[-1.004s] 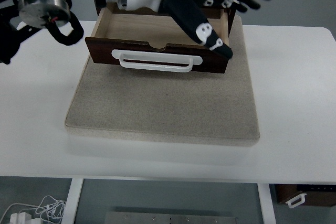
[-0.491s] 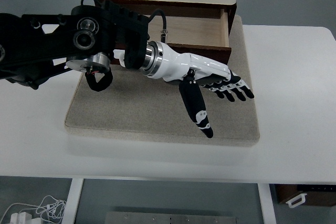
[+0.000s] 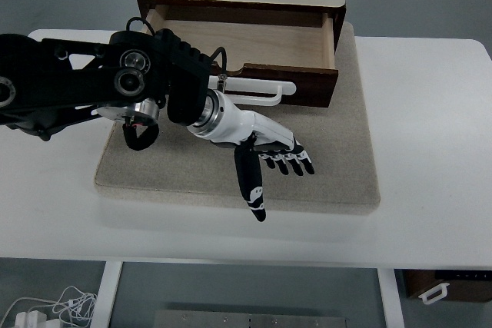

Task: Close the drawer under the combination cabinet

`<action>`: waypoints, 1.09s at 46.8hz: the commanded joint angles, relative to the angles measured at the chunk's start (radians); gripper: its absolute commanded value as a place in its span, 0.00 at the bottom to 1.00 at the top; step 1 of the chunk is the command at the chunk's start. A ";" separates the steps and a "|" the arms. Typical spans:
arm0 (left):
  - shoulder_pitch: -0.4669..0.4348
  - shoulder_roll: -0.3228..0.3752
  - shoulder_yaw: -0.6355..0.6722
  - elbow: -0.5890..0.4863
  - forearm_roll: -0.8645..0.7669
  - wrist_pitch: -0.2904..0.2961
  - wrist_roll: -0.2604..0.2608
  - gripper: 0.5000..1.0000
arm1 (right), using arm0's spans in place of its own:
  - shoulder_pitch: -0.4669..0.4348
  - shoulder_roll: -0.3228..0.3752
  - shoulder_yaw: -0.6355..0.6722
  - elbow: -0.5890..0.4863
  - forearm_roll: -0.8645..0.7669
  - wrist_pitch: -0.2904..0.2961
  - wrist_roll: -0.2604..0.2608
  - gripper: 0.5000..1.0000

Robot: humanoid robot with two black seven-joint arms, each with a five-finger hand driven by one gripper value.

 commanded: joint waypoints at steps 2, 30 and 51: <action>0.000 0.001 0.012 0.005 0.000 0.002 0.000 1.00 | 0.000 0.000 0.000 0.000 0.000 0.000 0.000 0.90; -0.040 0.156 0.030 0.001 0.002 -0.055 0.000 1.00 | 0.000 0.000 0.000 -0.001 0.000 0.000 0.000 0.90; -0.040 0.108 0.044 0.098 0.058 -0.057 0.000 1.00 | 0.000 0.000 0.000 0.000 0.000 0.000 0.000 0.90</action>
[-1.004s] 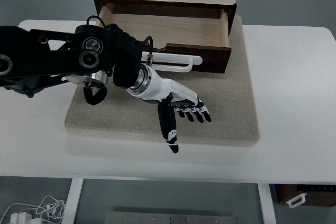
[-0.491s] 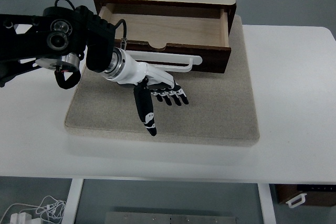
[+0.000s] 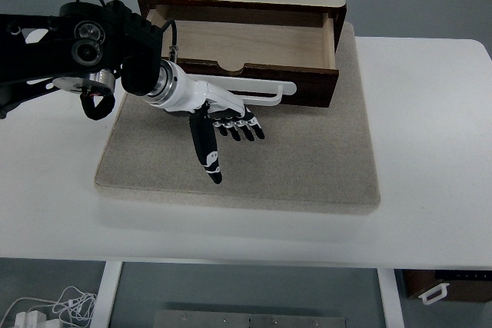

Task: Close the drawer under the combination cabinet

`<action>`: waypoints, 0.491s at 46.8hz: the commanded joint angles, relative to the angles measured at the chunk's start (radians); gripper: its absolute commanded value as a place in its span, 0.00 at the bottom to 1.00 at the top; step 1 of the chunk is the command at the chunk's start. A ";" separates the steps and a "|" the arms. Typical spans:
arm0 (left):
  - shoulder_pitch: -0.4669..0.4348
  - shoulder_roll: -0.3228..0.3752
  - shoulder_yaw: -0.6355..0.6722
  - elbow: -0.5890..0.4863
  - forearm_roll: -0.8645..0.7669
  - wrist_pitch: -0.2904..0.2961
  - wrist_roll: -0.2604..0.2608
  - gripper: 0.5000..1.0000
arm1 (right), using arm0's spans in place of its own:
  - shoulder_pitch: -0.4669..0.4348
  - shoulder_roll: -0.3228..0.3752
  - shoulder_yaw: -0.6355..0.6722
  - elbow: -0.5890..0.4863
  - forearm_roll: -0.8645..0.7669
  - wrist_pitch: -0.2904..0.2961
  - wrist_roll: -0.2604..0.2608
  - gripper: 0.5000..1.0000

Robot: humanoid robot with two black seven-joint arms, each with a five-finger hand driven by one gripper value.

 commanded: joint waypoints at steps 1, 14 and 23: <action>0.003 -0.014 0.002 0.029 0.008 0.000 0.000 1.00 | 0.000 0.000 0.000 0.000 0.000 0.000 0.000 0.90; -0.010 -0.026 0.002 0.088 0.026 -0.001 0.000 0.99 | 0.000 0.000 0.000 0.000 0.000 0.000 0.000 0.90; -0.013 -0.026 0.000 0.108 0.040 0.000 0.000 1.00 | 0.000 0.000 0.000 0.000 0.000 0.000 0.000 0.90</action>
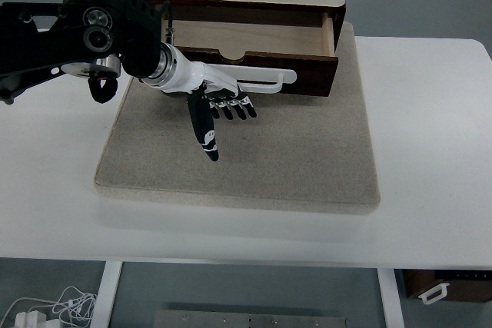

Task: Close the drawer under the combination cabinet

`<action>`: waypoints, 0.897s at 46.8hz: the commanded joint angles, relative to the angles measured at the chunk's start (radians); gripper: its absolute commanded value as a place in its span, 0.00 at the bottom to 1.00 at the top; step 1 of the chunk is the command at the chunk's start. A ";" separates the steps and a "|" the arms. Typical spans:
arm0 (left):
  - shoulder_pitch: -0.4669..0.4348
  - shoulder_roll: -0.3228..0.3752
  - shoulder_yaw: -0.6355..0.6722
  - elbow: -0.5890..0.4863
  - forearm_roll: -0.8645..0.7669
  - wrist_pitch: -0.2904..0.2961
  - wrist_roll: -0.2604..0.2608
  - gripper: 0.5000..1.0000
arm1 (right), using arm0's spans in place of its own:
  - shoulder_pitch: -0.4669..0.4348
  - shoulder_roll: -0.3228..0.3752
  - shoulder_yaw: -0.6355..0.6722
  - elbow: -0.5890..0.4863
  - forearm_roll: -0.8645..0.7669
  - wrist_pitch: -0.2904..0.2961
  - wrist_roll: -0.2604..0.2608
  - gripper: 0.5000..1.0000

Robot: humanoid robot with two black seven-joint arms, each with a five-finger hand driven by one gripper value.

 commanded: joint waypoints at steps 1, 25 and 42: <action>-0.002 0.000 -0.002 0.021 0.001 0.000 0.000 0.99 | 0.000 0.000 0.000 0.000 0.000 0.000 0.000 0.90; 0.006 -0.038 -0.017 0.113 0.001 0.008 0.000 1.00 | 0.000 0.000 0.000 0.000 0.000 0.000 0.000 0.90; 0.012 -0.087 -0.017 0.193 0.006 0.009 0.000 0.99 | 0.000 0.000 0.000 0.000 0.000 0.000 0.000 0.90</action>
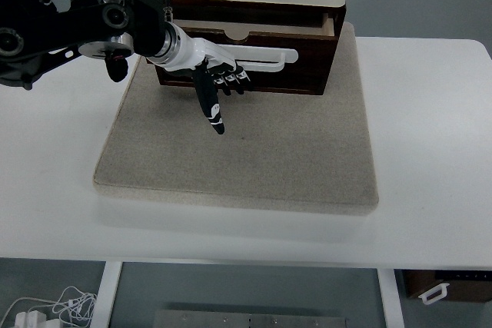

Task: Close the drawer under the combination cabinet

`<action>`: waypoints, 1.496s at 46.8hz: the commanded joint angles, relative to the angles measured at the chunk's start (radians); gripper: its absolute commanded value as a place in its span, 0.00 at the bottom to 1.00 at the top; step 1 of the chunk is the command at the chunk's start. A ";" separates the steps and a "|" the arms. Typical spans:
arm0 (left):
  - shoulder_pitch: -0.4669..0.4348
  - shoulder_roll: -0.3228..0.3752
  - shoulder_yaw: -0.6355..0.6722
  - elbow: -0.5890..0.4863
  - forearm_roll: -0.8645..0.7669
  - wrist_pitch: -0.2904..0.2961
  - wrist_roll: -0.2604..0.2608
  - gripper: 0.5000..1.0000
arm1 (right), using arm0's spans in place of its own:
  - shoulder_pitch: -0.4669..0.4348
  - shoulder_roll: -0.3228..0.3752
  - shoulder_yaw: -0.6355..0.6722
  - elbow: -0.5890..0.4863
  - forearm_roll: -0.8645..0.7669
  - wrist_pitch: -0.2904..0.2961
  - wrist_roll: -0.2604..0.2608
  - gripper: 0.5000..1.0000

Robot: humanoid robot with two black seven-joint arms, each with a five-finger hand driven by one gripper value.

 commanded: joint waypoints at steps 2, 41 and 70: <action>0.002 -0.004 0.001 0.009 0.006 0.002 0.000 0.99 | 0.000 0.000 0.000 0.000 0.000 0.000 0.000 0.90; 0.033 -0.056 -0.057 0.181 0.004 0.012 0.000 0.99 | 0.000 0.000 0.000 0.000 0.000 0.000 0.000 0.90; 0.035 -0.059 -0.062 0.210 0.017 0.042 0.000 0.99 | 0.000 0.000 0.000 0.000 0.000 0.000 0.000 0.90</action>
